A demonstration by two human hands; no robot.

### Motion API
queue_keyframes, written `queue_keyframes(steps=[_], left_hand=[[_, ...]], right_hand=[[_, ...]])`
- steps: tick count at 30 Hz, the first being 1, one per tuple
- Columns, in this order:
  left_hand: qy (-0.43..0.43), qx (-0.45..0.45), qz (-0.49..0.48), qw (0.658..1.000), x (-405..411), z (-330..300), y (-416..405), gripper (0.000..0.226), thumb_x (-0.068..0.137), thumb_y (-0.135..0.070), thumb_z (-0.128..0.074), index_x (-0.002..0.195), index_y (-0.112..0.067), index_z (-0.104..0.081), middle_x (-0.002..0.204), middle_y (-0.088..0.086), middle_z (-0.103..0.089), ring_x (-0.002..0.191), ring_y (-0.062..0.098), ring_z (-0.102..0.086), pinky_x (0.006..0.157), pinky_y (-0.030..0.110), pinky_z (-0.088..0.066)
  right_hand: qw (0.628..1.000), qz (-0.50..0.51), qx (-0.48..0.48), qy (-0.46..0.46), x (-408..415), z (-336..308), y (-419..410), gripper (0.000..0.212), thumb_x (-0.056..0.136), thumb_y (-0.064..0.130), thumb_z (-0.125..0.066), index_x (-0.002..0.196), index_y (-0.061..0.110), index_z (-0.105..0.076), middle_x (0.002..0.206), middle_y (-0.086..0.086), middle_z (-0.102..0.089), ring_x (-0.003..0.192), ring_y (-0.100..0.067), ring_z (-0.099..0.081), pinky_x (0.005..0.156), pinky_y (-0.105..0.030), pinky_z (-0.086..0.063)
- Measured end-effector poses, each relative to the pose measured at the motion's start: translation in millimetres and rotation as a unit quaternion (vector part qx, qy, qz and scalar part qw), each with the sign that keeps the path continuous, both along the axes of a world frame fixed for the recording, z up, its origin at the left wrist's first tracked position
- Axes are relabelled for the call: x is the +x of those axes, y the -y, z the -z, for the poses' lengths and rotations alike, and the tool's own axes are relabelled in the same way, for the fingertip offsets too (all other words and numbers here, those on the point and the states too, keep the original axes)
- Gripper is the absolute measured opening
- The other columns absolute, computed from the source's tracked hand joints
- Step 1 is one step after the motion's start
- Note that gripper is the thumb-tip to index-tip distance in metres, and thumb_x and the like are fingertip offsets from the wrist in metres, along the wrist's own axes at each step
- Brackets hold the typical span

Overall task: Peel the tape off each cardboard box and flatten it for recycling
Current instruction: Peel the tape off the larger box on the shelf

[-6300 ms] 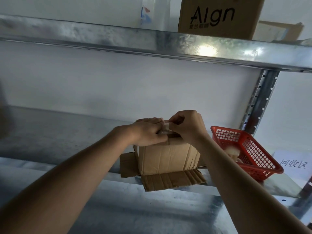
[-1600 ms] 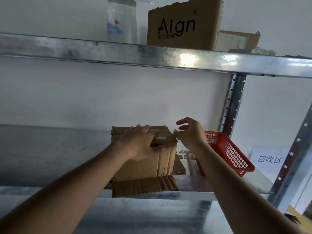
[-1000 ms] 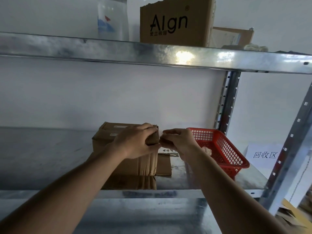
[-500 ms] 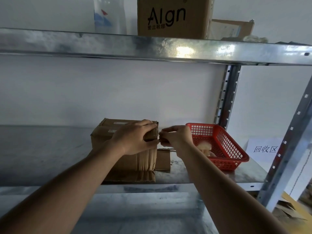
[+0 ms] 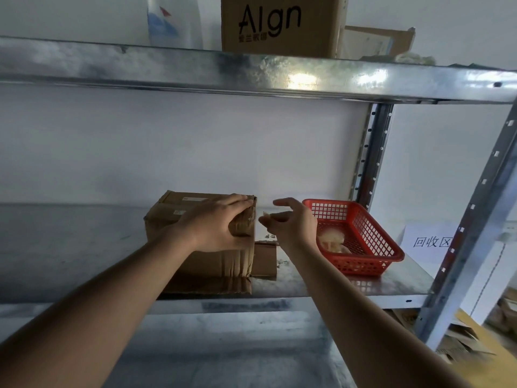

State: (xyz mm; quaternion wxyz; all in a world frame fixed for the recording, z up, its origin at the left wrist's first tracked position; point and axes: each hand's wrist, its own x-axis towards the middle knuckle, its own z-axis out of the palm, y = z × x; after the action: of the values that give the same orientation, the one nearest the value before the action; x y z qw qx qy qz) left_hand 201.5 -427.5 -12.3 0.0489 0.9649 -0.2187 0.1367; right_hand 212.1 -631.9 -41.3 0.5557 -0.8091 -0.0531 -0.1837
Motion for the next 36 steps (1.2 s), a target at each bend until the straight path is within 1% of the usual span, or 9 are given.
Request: queue_keyframes(steps=[3, 7, 12, 17, 21, 24, 29, 33, 36], left_hand=[[-0.015, 0.007, 0.006, 1.0, -2.3, -1.2, -2.7, 0.114, 0.072, -0.09, -0.059, 0.164, -0.036, -0.02, 0.169, -0.022, -0.013, 0.15, 0.014, -0.031, 0.117, 0.042, -0.039], [0.0, 0.01, 0.006, 1.0, -2.1, 0.2, -0.8, 0.114, 0.072, -0.09, -0.058, 0.164, -0.034, -0.02, 0.168, -0.021, -0.014, 0.148, 0.014, -0.034, 0.114, 0.043, -0.043], [0.002, 0.022, 0.001, 1.0, 1.6, 1.5, 1.2, 0.115, 0.072, -0.092, -0.056, 0.163, -0.034, -0.019, 0.167, -0.02, -0.015, 0.148, 0.014, -0.033, 0.113, 0.045, -0.043], [-0.005, 0.023, -0.006, 1.0, 3.1, 1.5, 0.6, 0.12, 0.067, -0.097, -0.052, 0.163, -0.036, -0.017, 0.167, -0.021, -0.013, 0.149, 0.014, -0.031, 0.115, 0.047, -0.042], [-0.002, 0.021, -0.013, 1.0, 6.4, 2.4, 0.8, 0.123, 0.063, -0.101, -0.053, 0.163, -0.037, -0.019, 0.167, -0.022, -0.015, 0.148, 0.015, -0.034, 0.112, 0.049, -0.045], [-0.001, 0.008, -0.021, 1.0, 10.9, 2.8, 2.7, 0.127, 0.059, -0.103, -0.053, 0.163, -0.036, -0.021, 0.166, -0.022, -0.017, 0.147, 0.017, -0.037, 0.112, 0.048, -0.046], [0.01, 0.013, -0.019, 1.0, 16.8, 1.2, 12.2, 0.124, 0.062, -0.099, -0.058, 0.162, -0.034, -0.024, 0.164, -0.021, -0.022, 0.143, 0.018, -0.041, 0.109, 0.044, -0.048], [0.008, -0.003, 0.0, 1.0, 18.9, -0.5, 29.2, 0.116, 0.068, -0.085, -0.07, 0.161, -0.031, -0.029, 0.16, -0.019, -0.029, 0.139, 0.017, -0.044, 0.108, 0.042, -0.048], [-0.003, -0.021, 0.005, 1.0, 23.0, -2.2, 49.2, 0.114, 0.067, -0.079, -0.074, 0.16, -0.029, -0.032, 0.158, -0.015, -0.034, 0.137, 0.019, -0.047, 0.108, 0.045, -0.049]], right_hand=[[0.998, -0.044, -0.045, 0.011, 4.6, -1.8, -3.1, 0.017, 0.089, 0.014, -0.081, 0.103, 0.022, -0.081, 0.091, 0.007, -0.079, 0.081, -0.005, -0.073, 0.077, -0.027, -0.062], [0.978, -0.126, 0.126, -0.108, 7.0, -3.3, -3.5, 0.023, 0.097, -0.004, -0.063, 0.095, 0.01, -0.081, 0.088, -0.008, -0.079, 0.081, -0.023, -0.076, 0.078, -0.033, -0.063], [0.957, -0.145, 0.208, -0.142, 7.9, -1.0, -1.2, 0.015, 0.089, 0.005, -0.08, 0.102, 0.008, -0.075, 0.086, -0.01, -0.08, 0.08, -0.023, -0.079, 0.075, -0.033, -0.064], [0.94, -0.194, 0.235, -0.154, 8.1, 4.4, -8.1, 0.017, 0.096, 0.008, -0.073, 0.111, 0.003, -0.073, 0.099, -0.021, -0.077, 0.087, -0.028, -0.076, 0.088, -0.042, -0.063], [0.949, -0.119, 0.247, -0.157, 4.4, 7.2, -8.7, 0.005, 0.093, 0.001, -0.074, 0.098, 0.004, -0.074, 0.091, -0.014, -0.078, 0.078, -0.021, -0.079, 0.071, -0.029, -0.064], [0.92, -0.063, 0.322, -0.216, 2.0, 14.6, -9.8, 0.009, 0.095, -0.004, -0.067, 0.104, 0.0, -0.068, 0.094, -0.018, -0.074, 0.076, -0.025, -0.079, 0.076, -0.037, -0.066], [0.958, -0.061, 0.223, -0.17, 1.4, 22.6, -2.7, 0.012, 0.089, 0.01, -0.081, 0.098, 0.007, -0.074, 0.084, -0.009, -0.079, 0.076, -0.019, -0.079, 0.074, -0.035, -0.066], [0.99, 0.029, 0.113, -0.074, 6.3, 17.1, 7.4, 0.009, 0.093, 0.014, -0.077, 0.086, 0.02, -0.079, 0.072, 0.001, -0.078, 0.071, -0.014, -0.078, 0.074, -0.04, -0.066], [0.997, 0.077, 0.008, -0.016, 6.4, 12.7, 18.3, 0.02, 0.096, 0.017, -0.074, 0.115, 0.02, -0.077, 0.083, 0.003, -0.079, 0.081, -0.012, -0.075, 0.083, -0.04, -0.063]])
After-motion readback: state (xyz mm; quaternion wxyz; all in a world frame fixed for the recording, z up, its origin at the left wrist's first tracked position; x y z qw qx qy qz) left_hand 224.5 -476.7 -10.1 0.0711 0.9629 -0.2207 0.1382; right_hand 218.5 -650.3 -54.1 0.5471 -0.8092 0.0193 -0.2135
